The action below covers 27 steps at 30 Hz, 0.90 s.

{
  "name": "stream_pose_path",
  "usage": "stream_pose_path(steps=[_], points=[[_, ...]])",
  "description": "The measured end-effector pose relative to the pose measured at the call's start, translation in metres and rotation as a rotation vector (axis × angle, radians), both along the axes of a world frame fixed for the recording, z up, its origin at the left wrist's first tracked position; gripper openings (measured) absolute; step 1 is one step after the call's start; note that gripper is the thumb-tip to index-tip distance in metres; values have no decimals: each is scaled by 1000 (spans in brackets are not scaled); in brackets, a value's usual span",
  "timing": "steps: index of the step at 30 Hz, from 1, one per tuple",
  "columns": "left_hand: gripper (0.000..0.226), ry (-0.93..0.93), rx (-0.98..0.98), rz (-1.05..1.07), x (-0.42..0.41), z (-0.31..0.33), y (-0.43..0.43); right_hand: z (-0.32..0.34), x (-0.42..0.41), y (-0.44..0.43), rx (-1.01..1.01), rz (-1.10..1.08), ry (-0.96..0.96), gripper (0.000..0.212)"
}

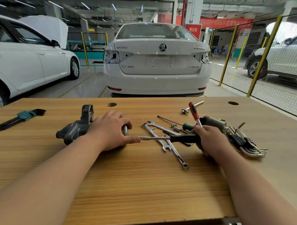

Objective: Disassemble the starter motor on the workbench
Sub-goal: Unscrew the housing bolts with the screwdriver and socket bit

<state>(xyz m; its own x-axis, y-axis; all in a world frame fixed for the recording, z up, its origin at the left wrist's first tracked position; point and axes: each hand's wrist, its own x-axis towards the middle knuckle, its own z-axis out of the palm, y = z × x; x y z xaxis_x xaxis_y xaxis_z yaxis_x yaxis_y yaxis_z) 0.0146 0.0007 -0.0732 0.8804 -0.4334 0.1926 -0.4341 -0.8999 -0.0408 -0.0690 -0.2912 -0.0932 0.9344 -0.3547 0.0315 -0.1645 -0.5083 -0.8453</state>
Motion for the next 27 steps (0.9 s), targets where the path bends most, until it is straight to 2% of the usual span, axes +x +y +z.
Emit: stream_pose_path(steps=[6, 9, 13, 17, 21, 24, 27], points=[[71, -23, 69, -39, 0, -2, 1, -2, -2, -1, 145, 54, -39, 25], [71, -32, 87, -44, 1, -2, 2, 0, -1, -2, 437, 92, -84, 20], [88, -10, 44, -34, 1, -2, 3, 1, -1, -2, 895, 123, -74, 15], [87, -5, 26, -31, 3, -1, 2, 3, 0, 3, 1171, 126, -130, 26], [86, -2, 70, -69, 2, 1, 6, 5, -1, 6, 1418, 151, -174, 22], [79, -45, 101, -116, 1, 0, 8, 4, -3, 10, 1431, 119, -172, 28], [72, -115, 54, -165, -5, -4, 13, 3, -1, 14, 1176, 54, -99, 17]])
